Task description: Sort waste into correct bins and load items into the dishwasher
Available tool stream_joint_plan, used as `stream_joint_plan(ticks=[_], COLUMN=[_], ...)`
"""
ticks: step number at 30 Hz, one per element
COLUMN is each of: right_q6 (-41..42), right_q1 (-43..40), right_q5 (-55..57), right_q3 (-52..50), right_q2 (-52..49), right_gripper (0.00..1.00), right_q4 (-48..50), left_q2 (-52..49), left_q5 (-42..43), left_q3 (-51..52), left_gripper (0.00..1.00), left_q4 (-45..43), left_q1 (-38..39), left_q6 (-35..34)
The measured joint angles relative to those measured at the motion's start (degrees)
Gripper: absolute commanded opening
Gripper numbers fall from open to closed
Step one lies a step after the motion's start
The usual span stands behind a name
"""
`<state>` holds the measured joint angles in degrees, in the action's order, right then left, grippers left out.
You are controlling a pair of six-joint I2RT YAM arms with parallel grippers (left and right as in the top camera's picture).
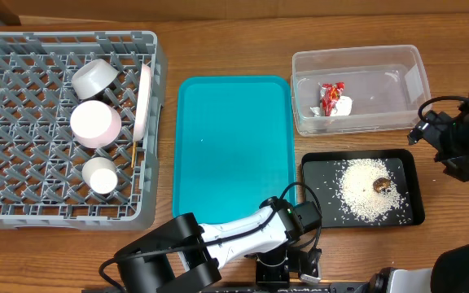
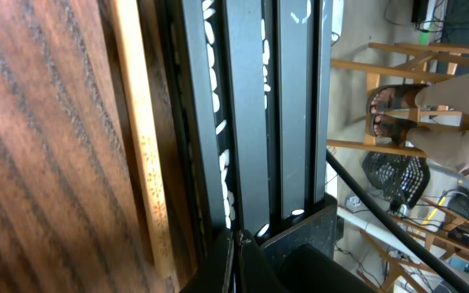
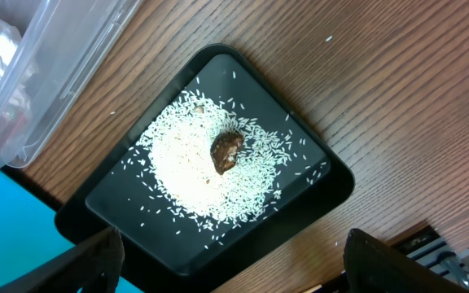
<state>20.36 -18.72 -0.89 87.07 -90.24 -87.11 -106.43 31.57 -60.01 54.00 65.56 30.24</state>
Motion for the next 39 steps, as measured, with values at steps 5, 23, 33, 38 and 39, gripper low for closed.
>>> stream_joint_plan(ticks=[5,23,33,38,39], right_q6=[0.0,0.0,0.0,0.0,0.0], right_q1=[0.0,0.0,0.0,0.0,0.0], right_q5=[-0.2,-0.2,-0.2,-0.2,-0.2], right_q3=[0.0,0.0,0.0,0.0,0.0], right_q2=[0.0,0.0,0.0,0.0,0.0], right_gripper=[0.88,0.88,0.88,0.88,0.88], right_q4=[0.0,0.1,0.1,0.1,0.1], left_q2=[0.0,-0.2,-0.3,-0.3,-0.3], left_q5=[0.7,-0.5,-0.5,-0.5,-0.5], left_q3=[0.4,-1.3,-1.2,-0.8,-0.6], left_gripper=[0.04,0.04,0.04,0.04,0.04], left_q4=[-0.6,-0.9,-0.1,-1.3,-1.4], left_q1=[0.0,-6.5,-3.2,-3.3,-3.3], left_q6=[0.0,-1.8,-1.8,-1.7,-1.7])
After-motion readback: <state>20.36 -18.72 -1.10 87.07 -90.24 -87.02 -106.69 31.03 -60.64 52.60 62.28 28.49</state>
